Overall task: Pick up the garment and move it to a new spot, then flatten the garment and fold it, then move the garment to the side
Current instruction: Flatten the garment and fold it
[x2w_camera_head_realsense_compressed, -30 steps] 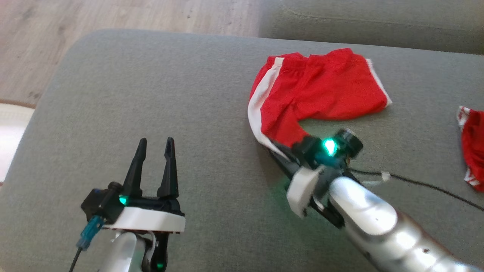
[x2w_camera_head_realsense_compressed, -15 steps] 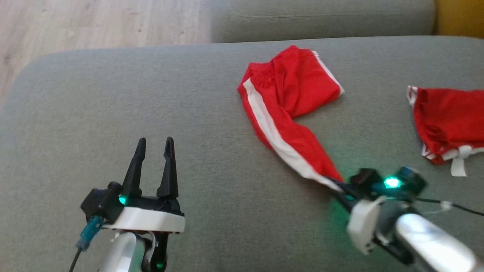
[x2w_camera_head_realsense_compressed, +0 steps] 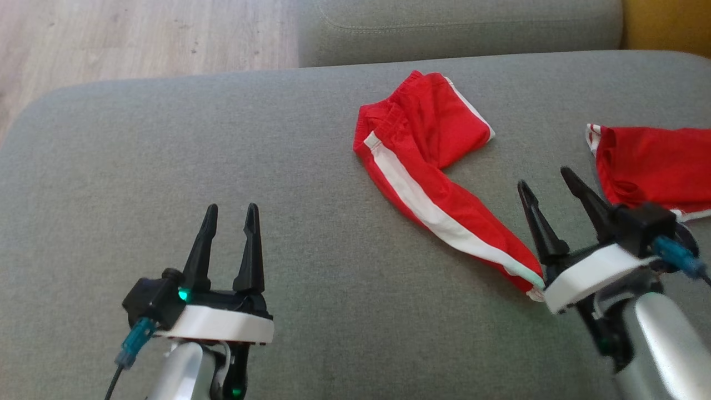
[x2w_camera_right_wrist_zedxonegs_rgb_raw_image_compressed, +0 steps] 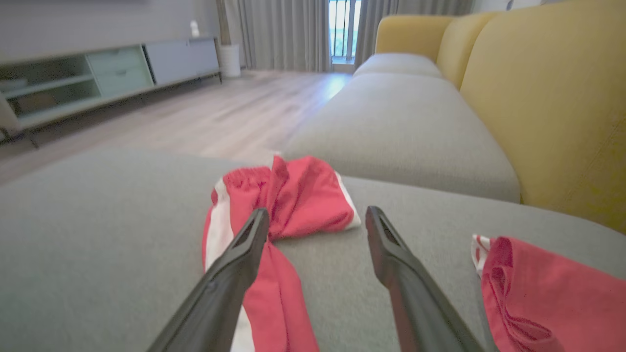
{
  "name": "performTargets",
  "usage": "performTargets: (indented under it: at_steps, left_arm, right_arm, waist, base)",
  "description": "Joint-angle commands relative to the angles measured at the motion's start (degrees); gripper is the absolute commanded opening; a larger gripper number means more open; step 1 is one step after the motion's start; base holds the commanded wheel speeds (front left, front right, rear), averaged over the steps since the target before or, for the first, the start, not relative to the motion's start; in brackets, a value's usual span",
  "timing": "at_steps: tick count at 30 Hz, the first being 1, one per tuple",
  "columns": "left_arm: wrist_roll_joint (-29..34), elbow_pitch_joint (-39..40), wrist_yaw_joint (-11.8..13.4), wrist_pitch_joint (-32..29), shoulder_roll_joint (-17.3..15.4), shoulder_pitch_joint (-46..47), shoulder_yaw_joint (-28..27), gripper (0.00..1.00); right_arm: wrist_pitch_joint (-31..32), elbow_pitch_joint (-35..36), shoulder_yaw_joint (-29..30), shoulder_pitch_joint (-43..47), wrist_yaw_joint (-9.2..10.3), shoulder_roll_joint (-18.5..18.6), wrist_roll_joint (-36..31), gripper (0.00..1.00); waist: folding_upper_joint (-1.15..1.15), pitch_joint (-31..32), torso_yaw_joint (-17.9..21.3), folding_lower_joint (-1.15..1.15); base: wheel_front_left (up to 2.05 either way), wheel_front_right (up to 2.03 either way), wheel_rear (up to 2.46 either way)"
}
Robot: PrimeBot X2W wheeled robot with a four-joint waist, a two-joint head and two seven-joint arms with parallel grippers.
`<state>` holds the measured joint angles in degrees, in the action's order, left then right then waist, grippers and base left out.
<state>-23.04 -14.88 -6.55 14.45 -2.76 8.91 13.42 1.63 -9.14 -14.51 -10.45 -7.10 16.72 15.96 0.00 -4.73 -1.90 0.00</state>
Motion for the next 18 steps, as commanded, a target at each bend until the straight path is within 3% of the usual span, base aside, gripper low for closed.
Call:
performTargets:
  at_steps: [1, 7, 18]
  left_arm:
    - [0.5, 1.6, -0.1, 0.5, -0.1, 1.6, -1.5, 1.0]
    - [0.4, 2.5, -0.2, 0.5, -0.1, 0.5, -1.9, 1.0]
    - [0.5, 2.7, -0.4, 0.5, -0.1, -0.2, -1.0, 1.0]
  right_arm:
    - [-2.3, 3.6, 1.2, 0.4, -0.39, -2.8, -0.8, 1.0]
    - [-8.9, 6.9, 4.0, 3.7, -0.39, -10.9, -2.5, 1.0]
    - [-11.2, 3.8, 5.9, 2.8, -0.39, -13.7, -5.4, 1.0]
  waist:
    - [0.0, 0.3, -0.4, 0.0]
    - [0.0, 0.9, -1.0, 0.0]
    - [0.0, 0.4, -2.8, 0.0]
  base:
    - [0.0, 0.0, 0.0]
    - [0.0, 0.0, 0.0]
    - [0.0, 0.0, 0.0]
